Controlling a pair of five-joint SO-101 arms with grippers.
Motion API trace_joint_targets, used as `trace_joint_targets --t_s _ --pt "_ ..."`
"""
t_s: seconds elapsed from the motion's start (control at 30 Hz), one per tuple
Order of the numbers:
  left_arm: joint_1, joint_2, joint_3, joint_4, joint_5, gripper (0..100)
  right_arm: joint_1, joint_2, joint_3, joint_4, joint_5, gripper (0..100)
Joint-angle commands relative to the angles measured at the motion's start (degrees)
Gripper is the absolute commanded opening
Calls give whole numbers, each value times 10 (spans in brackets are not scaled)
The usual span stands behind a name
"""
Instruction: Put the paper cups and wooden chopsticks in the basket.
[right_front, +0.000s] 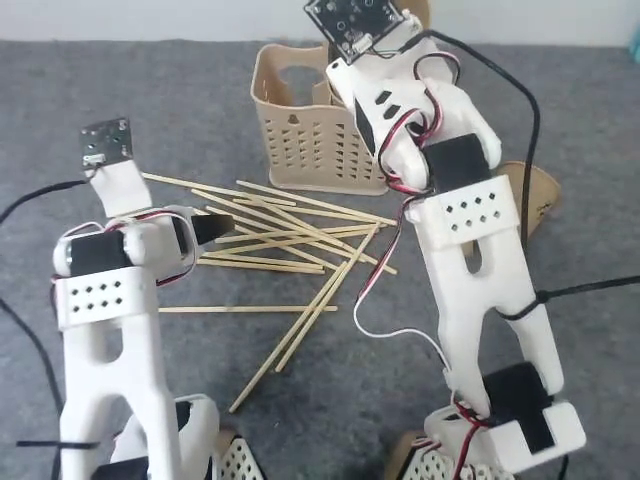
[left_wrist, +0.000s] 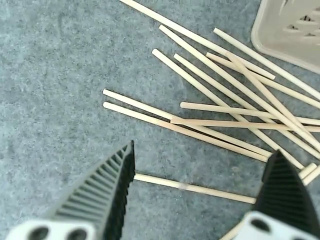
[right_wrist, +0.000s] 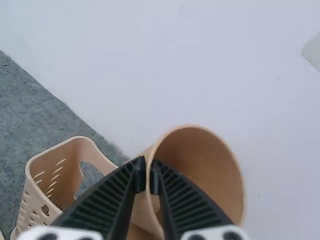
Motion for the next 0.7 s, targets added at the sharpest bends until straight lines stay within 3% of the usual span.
trace_joint_targets --t_s 0.0,0.67 --pt "0 -22 -5 -11 -3 382 9 -40 -33 4 -2 8" --pt "1 -22 -5 -11 -3 382 23 -25 -29 60 94 13"
